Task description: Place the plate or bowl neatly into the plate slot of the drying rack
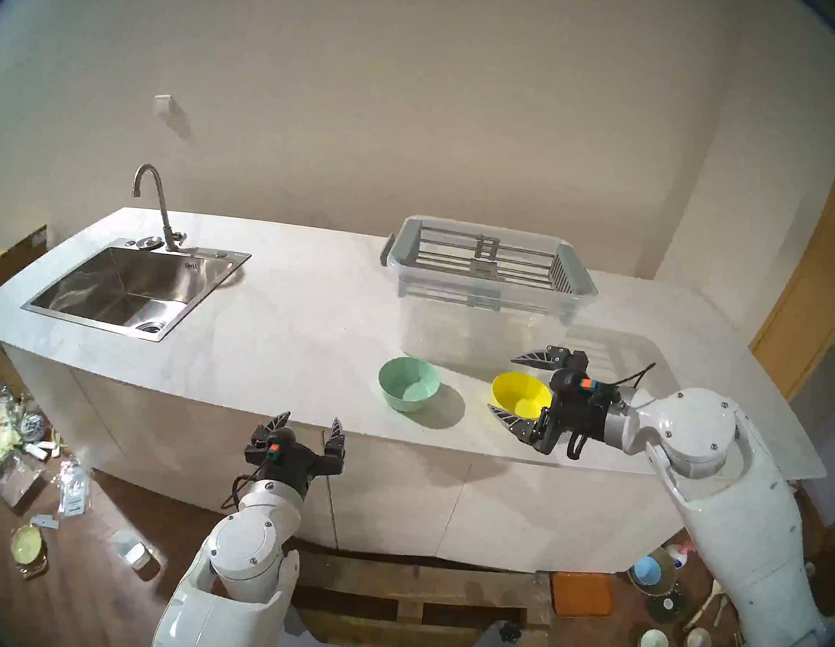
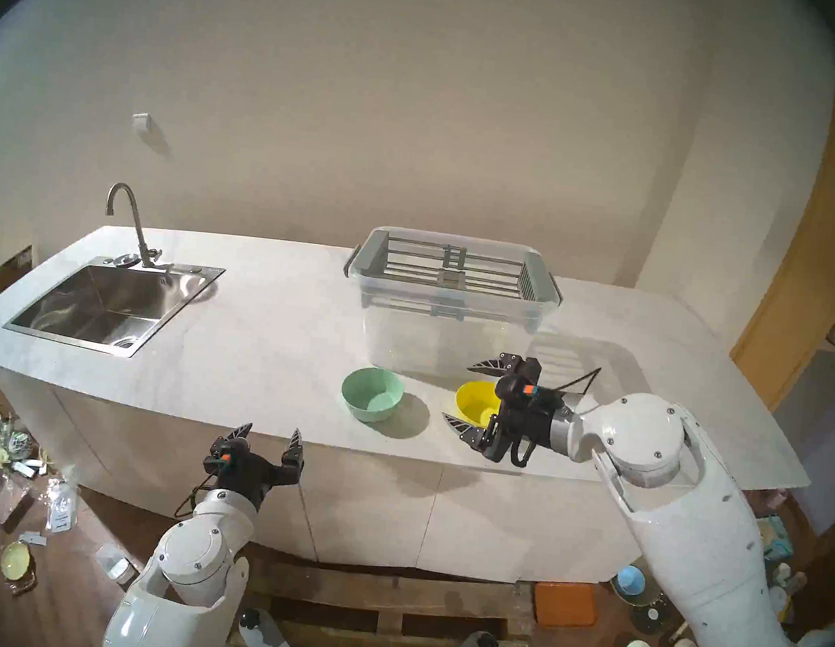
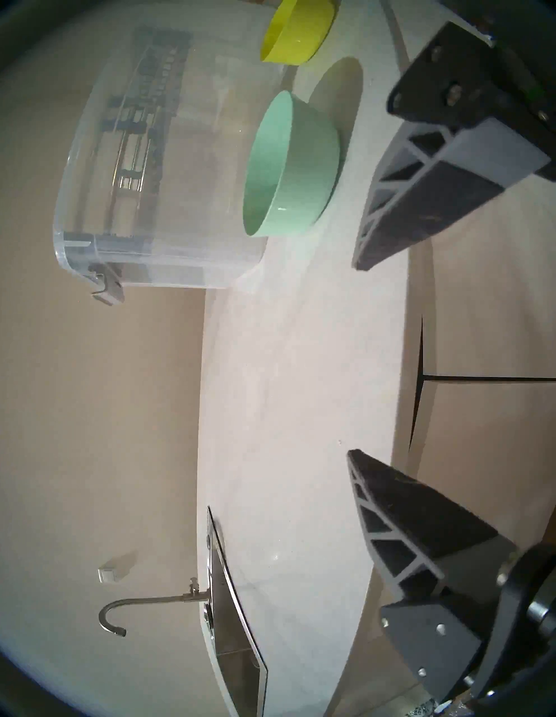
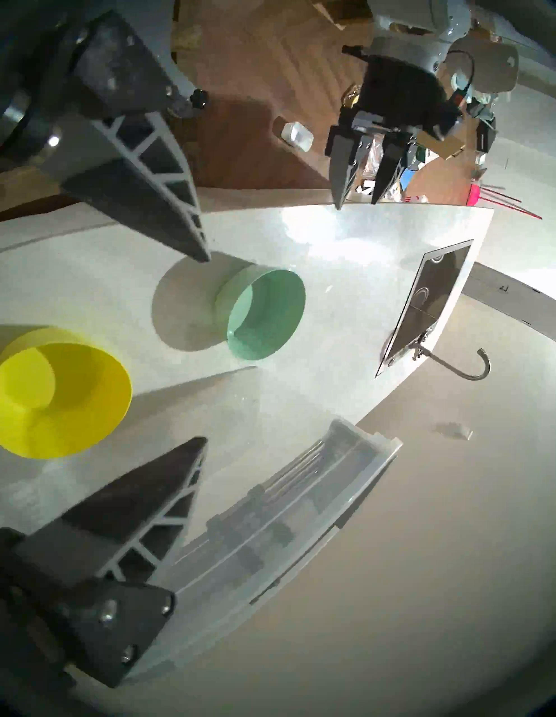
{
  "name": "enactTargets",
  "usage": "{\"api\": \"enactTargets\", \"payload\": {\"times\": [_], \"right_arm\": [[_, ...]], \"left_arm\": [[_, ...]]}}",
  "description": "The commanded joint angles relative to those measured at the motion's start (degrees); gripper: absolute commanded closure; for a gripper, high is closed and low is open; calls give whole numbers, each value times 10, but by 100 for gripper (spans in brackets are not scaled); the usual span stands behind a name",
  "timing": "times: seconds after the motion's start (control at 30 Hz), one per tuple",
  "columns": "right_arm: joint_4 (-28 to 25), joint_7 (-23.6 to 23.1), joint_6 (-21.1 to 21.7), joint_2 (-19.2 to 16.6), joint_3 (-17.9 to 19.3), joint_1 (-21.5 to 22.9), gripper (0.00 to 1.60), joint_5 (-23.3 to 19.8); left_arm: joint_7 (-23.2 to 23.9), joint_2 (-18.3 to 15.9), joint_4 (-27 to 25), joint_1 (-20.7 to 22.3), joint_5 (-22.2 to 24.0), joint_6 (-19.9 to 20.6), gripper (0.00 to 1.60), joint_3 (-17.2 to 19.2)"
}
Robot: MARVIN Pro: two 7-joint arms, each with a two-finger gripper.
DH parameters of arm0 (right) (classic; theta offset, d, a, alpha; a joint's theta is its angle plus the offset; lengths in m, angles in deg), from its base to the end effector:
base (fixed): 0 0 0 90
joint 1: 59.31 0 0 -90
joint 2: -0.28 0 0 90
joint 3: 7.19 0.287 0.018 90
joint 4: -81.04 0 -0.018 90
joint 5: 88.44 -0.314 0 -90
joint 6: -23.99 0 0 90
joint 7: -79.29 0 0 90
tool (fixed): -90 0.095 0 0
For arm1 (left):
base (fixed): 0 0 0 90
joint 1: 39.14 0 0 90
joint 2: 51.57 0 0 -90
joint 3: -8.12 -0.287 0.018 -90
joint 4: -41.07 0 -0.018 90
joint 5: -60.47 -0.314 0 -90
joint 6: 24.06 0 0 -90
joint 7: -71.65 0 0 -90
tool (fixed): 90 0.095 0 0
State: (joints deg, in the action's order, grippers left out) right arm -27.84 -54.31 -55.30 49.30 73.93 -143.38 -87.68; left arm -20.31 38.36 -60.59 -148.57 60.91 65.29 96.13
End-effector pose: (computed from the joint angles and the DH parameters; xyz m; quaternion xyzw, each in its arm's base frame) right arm 0.3961 -0.0328 -0.1879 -0.6235 -0.5500 -0.5543 0.0393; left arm 0.3243 -0.0111 -0.3487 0.7498 0.0052 0.6617 0.0046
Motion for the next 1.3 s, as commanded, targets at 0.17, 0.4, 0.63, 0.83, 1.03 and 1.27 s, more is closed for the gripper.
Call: {"api": "enactTargets", "payload": {"times": [0.17,0.4,0.63,0.83,1.03,1.27], "right_arm": [[46,-9,-31,-16,-21,48,0,23],[20,-44,-11,-38,-7,39,0,5],[-1,-66,-4,-52,8,28,0,-6],[-2,-71,-2,-51,11,27,0,-6],[14,-61,-10,-38,-7,24,0,9],[52,-48,-32,-33,-30,38,0,36]], "left_arm": [[3,-1,-16,3,1,-3,0,-1],[3,0,-16,3,1,-3,0,-1],[3,0,-16,3,1,-3,0,-1],[3,-1,-16,3,1,-3,0,-1],[3,-1,-16,3,1,-3,0,-1],[3,-1,-16,3,1,-3,0,-1]]}}
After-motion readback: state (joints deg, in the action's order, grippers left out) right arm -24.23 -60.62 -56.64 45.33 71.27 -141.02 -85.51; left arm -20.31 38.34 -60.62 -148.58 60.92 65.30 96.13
